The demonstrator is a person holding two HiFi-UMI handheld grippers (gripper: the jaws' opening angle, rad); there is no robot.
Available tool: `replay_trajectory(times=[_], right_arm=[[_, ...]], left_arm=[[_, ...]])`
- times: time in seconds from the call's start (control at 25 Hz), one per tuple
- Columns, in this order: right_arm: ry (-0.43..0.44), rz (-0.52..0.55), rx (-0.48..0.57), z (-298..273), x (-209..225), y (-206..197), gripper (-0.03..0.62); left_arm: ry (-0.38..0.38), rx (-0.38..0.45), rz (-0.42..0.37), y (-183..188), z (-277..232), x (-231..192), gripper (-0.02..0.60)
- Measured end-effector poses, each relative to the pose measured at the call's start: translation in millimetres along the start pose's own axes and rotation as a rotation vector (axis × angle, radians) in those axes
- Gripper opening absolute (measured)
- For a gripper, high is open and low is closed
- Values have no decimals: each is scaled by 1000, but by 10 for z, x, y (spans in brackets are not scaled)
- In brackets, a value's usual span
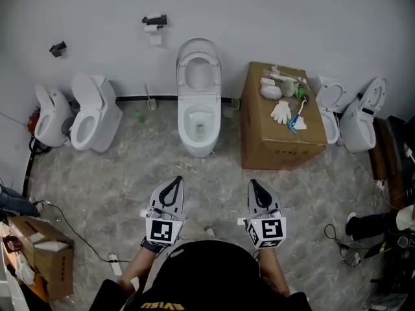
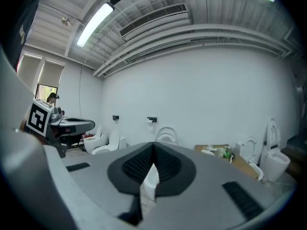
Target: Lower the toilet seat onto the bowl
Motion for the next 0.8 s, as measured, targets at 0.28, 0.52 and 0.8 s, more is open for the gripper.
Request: replay_trajectory(times=[0.28,0.52,0.8], right_arm=[[37,21,-8,-183,-20,48,-8],[43,23,-5,-269,22,93,-8],[52,21,1,-315,20,106,-8]], left_arm=[[36,-26,72,-37,-54,-120,12],[34,-42,89,-29,-107,-166,12],[-19,-24,103,-3,-101,-147,12]])
Point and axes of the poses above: the fingertips, and each gripper's own axes: z backward along the fingers, x to its right, y out of its top, the point moved 8 cm from there along z, backward along the fingers, and after that the axes turned 6 degrees about y, right-handed, at the moved point
